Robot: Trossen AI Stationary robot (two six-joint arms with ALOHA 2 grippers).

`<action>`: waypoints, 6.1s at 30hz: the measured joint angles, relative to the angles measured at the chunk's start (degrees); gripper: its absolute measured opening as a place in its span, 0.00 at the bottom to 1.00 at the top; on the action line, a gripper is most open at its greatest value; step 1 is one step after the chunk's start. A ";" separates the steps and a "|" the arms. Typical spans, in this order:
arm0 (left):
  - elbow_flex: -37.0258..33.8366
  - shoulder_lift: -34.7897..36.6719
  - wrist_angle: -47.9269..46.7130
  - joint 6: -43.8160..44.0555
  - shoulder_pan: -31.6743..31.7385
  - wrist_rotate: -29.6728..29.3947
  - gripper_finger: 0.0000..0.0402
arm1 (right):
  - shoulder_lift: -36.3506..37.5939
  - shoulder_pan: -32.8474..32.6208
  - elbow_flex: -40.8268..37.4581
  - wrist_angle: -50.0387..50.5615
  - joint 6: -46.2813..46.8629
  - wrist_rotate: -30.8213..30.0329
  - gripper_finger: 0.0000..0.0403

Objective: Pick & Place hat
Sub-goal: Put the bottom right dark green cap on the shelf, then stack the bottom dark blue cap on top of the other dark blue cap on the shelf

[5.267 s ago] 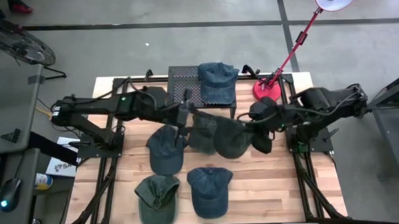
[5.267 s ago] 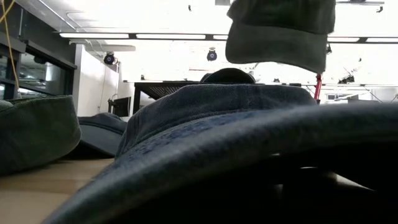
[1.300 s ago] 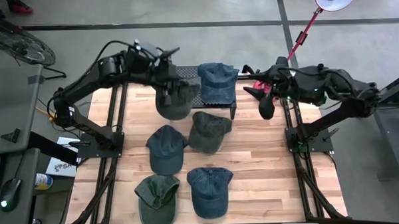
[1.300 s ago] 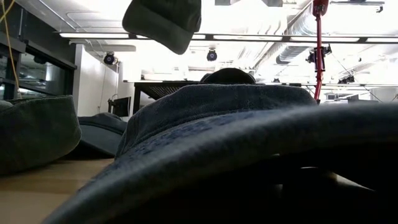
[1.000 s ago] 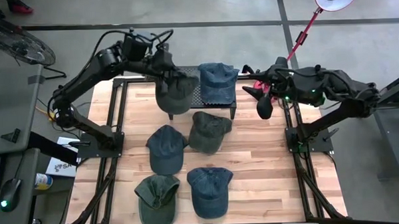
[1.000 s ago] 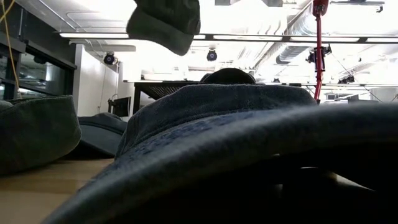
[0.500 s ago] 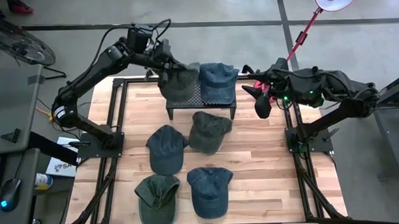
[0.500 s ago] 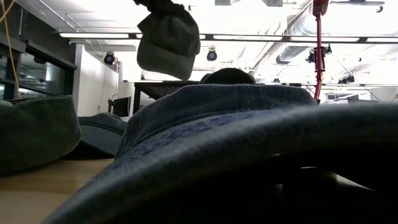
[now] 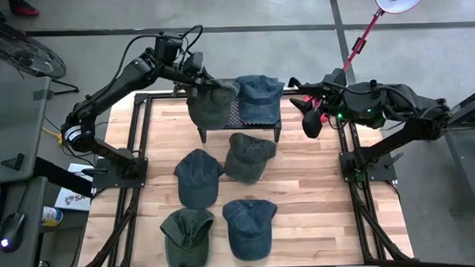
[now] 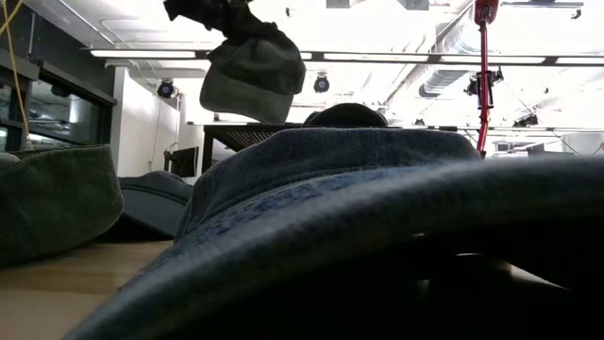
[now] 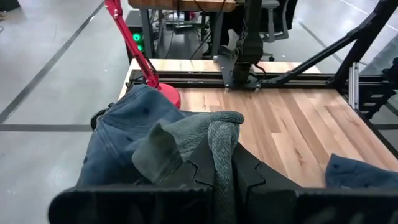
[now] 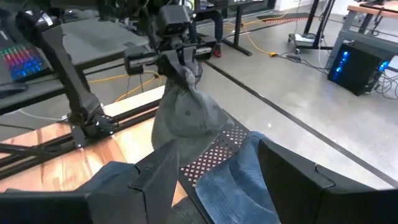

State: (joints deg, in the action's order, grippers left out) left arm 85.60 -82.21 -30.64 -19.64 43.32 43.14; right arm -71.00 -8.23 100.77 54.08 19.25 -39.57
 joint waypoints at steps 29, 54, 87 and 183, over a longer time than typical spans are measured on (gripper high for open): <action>-11.71 -1.53 17.90 1.97 2.81 -16.95 0.01 | -3.67 4.15 0.00 0.14 1.77 3.01 0.53; -11.71 -5.05 20.54 3.45 2.80 -19.39 0.05 | -3.69 4.50 0.00 0.14 1.45 2.95 0.53; -11.69 -5.11 20.66 3.56 2.78 -21.78 0.44 | -3.69 4.48 0.00 0.14 1.44 5.55 0.53; -8.89 11.72 -26.80 60.40 -67.27 -78.20 0.45 | -28.50 -11.79 -35.81 -36.68 5.06 35.02 0.53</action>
State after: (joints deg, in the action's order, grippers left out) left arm 76.71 -70.50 -57.43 40.76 -23.95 -35.06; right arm -99.50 -20.02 64.96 17.40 24.31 -4.55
